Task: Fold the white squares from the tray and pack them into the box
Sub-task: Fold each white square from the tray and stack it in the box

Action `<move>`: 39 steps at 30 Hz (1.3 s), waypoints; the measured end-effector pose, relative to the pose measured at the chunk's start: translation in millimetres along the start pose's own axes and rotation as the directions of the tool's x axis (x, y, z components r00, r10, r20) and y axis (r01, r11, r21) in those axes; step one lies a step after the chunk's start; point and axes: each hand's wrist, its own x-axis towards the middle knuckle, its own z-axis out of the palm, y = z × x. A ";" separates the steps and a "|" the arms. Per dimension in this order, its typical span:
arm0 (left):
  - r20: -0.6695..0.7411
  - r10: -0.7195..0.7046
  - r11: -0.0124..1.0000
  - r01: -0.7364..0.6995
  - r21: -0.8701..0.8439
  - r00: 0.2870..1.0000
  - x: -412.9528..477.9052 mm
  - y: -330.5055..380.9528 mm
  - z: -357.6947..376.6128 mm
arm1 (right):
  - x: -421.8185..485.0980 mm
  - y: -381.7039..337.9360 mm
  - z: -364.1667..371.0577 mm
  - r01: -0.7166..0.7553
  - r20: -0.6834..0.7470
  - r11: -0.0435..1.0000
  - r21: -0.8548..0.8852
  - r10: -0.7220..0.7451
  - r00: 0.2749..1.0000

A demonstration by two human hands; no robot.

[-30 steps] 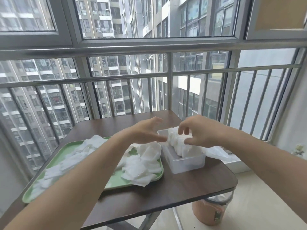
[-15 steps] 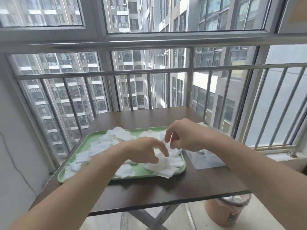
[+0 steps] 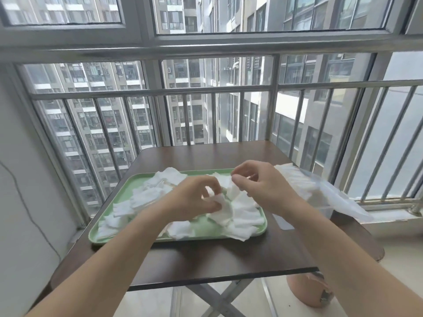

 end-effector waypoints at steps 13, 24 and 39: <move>-0.116 -0.221 0.883 0.148 -0.444 0.968 -0.1 -12.5 -12.7 | 16.1 1.0 23.4 -0.149 0.082 0.952 0.267 0.131 0.988; 0.200 -0.115 0.967 0.063 0.248 0.973 22.8 -4.2 16.4 | 34.3 -17.5 22.5 -0.090 -0.091 0.918 0.387 0.135 0.987; -0.205 -0.010 0.921 -0.071 -0.382 0.979 1.8 -16.6 -35.5 | 60.3 -8.7 40.5 -0.137 -0.062 0.853 0.504 0.194 0.979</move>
